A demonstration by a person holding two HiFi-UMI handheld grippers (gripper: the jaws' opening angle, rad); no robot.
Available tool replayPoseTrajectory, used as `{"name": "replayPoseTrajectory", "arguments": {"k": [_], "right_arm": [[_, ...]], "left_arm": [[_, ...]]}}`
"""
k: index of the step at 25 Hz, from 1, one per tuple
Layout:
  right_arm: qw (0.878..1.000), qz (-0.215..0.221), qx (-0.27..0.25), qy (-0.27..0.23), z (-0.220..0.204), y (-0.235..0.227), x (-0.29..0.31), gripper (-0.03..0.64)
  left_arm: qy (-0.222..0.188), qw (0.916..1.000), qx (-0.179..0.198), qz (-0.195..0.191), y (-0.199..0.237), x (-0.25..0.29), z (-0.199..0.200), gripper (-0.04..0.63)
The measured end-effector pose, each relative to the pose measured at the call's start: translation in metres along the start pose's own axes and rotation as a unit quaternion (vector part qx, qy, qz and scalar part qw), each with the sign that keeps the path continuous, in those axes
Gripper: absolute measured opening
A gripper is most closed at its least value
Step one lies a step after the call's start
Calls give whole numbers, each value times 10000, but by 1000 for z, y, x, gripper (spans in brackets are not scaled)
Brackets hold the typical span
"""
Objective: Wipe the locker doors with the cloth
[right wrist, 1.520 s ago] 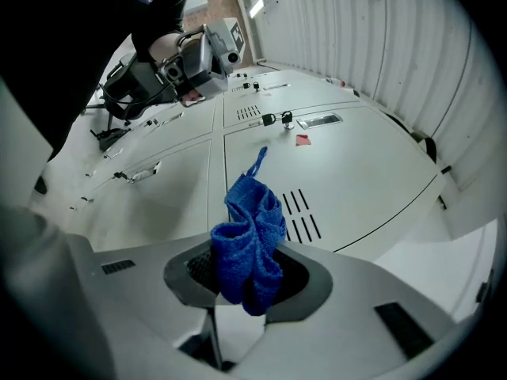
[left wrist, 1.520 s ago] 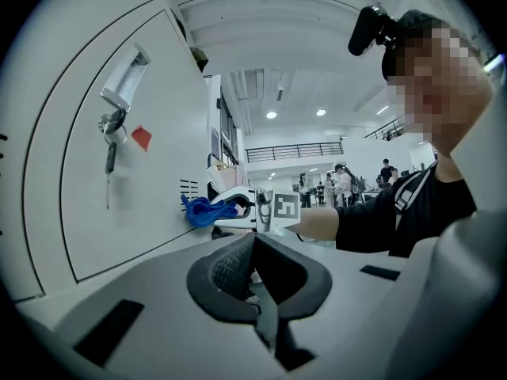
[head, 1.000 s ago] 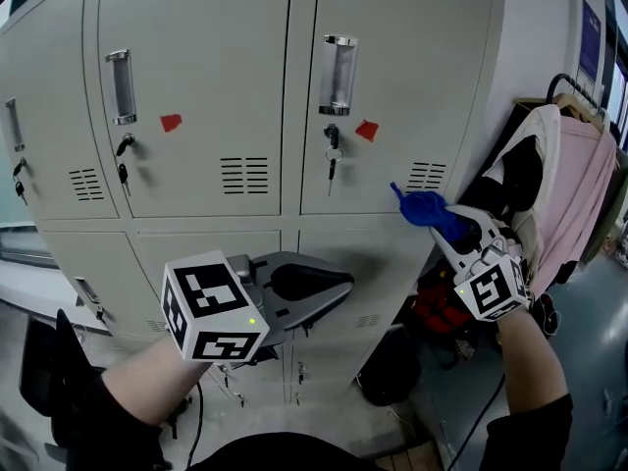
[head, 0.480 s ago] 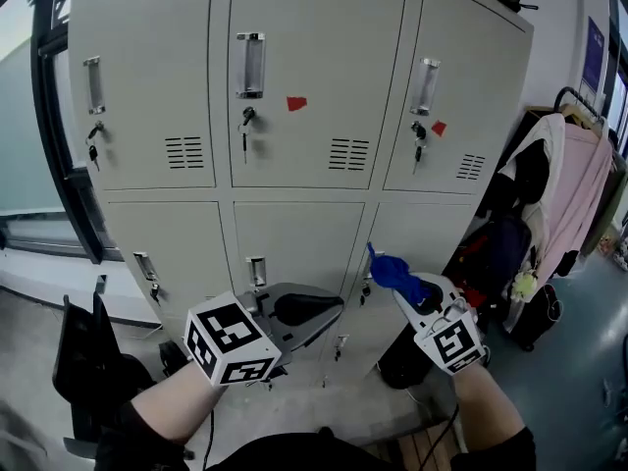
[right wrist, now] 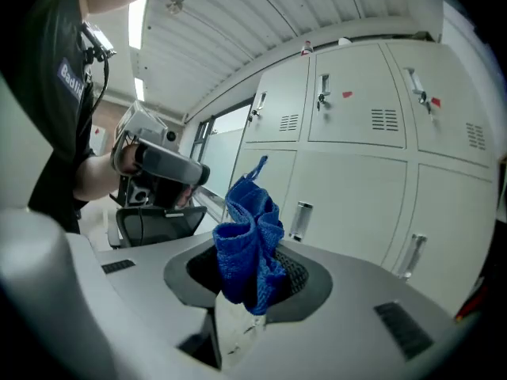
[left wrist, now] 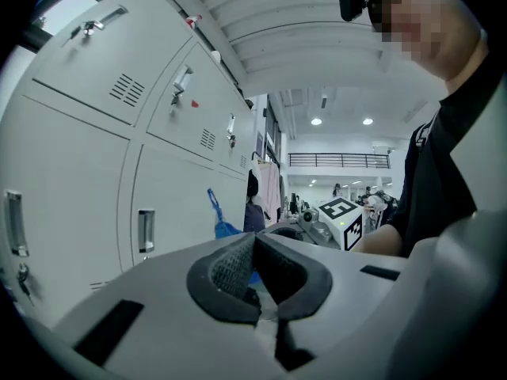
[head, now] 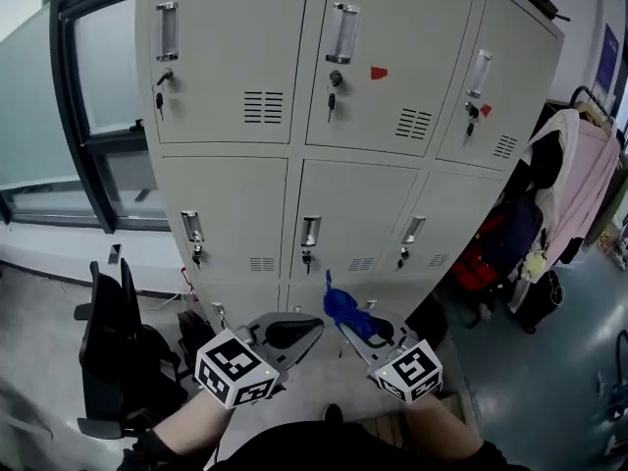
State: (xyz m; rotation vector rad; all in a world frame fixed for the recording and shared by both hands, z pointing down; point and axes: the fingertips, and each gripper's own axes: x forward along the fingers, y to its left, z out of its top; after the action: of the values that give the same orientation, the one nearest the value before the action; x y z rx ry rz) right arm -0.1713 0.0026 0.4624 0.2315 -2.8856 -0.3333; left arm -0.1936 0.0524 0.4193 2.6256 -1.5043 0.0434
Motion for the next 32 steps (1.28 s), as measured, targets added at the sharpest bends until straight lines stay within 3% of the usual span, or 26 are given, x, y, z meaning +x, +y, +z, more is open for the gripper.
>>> {"name": "replayPoseTrajectory", "arguments": {"k": [6,10,32], "right_arm": [[9954,650,647,-272,14,40,20,103],[9845,904,1333,-701,36,42,16,103],[9863,773,1156,-886,40,68,-5,103]], "left_arm": [[2,9985,36,546,3,-38,-14,8],[-10,9981,136,607,-10,-42,-11,8],[65,9992,54,380,-32,-51,-27,8]]}}
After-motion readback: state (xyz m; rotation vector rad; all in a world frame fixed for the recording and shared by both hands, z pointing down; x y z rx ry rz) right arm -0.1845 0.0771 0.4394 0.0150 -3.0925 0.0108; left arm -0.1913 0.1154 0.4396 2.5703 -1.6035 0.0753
